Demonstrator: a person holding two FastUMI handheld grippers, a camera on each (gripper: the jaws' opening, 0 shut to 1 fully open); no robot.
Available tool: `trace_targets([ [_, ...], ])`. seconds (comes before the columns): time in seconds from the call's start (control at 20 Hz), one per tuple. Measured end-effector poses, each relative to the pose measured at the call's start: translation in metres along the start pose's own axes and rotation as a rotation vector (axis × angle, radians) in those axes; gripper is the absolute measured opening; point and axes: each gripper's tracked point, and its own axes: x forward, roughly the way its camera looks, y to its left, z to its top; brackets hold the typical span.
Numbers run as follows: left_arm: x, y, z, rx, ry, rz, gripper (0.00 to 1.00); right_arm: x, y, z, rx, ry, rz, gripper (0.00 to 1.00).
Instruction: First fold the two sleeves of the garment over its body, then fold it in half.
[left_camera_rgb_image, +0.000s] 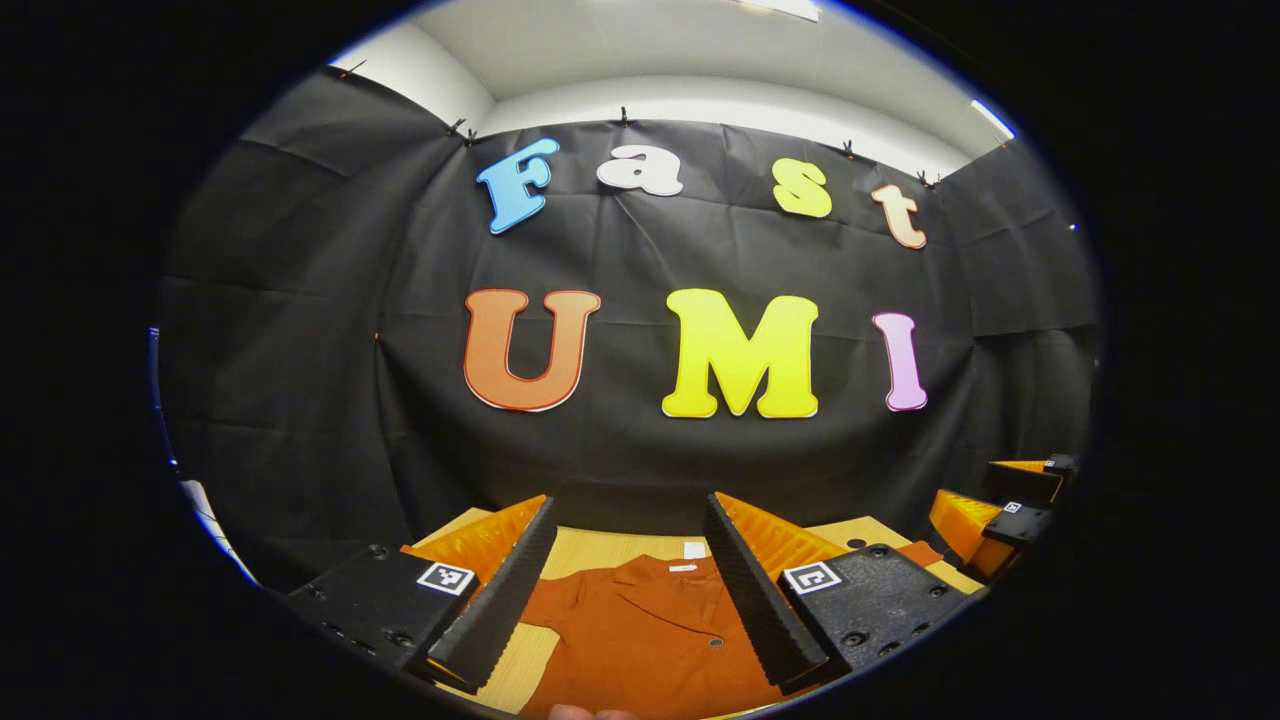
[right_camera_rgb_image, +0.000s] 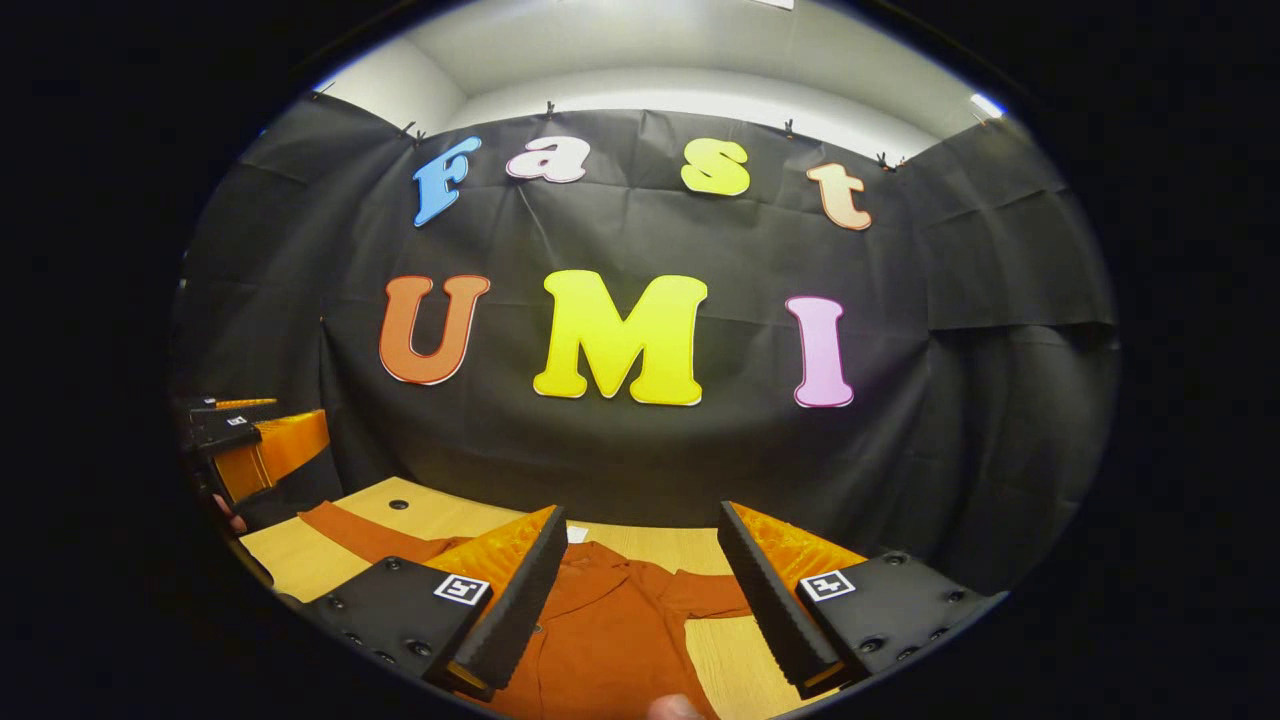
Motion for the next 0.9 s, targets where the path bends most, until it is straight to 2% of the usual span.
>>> trace_targets([
  [0.05, 0.001, 0.0, 0.0, 0.0, -0.002, 0.001, 0.96, 0.001, -0.001, 0.0, -0.004, 0.0, 0.0, 0.96],
  [0.1, 0.001, -0.001, 0.0, 0.002, -0.002, 0.002, 0.96, 0.002, -0.002, 0.0, -0.007, 0.0, -0.001, 0.94],
  [0.2, 0.001, -0.004, -0.002, 0.001, -0.001, 0.001, 0.96, 0.002, -0.005, -0.004, -0.005, 0.01, 0.001, 0.96],
  [0.3, 0.002, -0.004, -0.003, -0.002, 0.0, 0.003, 0.96, 0.003, -0.007, -0.01, 0.0, 0.024, 0.003, 0.94],
  [0.4, 0.001, -0.005, -0.004, 0.001, 0.001, 0.007, 0.96, 0.003, -0.011, -0.011, 0.009, 0.029, 0.001, 0.96],
  [0.5, 0.002, -0.004, -0.004, 0.008, -0.001, 0.017, 0.96, 0.005, -0.015, -0.01, 0.012, 0.025, -0.001, 0.94],
  [0.55, 0.002, -0.002, -0.006, 0.01, 0.001, 0.025, 0.96, 0.006, -0.016, -0.011, 0.012, 0.027, -0.001, 0.96],
  [0.9, 0.008, -0.01, -0.006, 0.018, 0.003, 0.02, 0.96, 0.015, -0.017, -0.01, 0.028, 0.025, 0.02, 0.96],
])
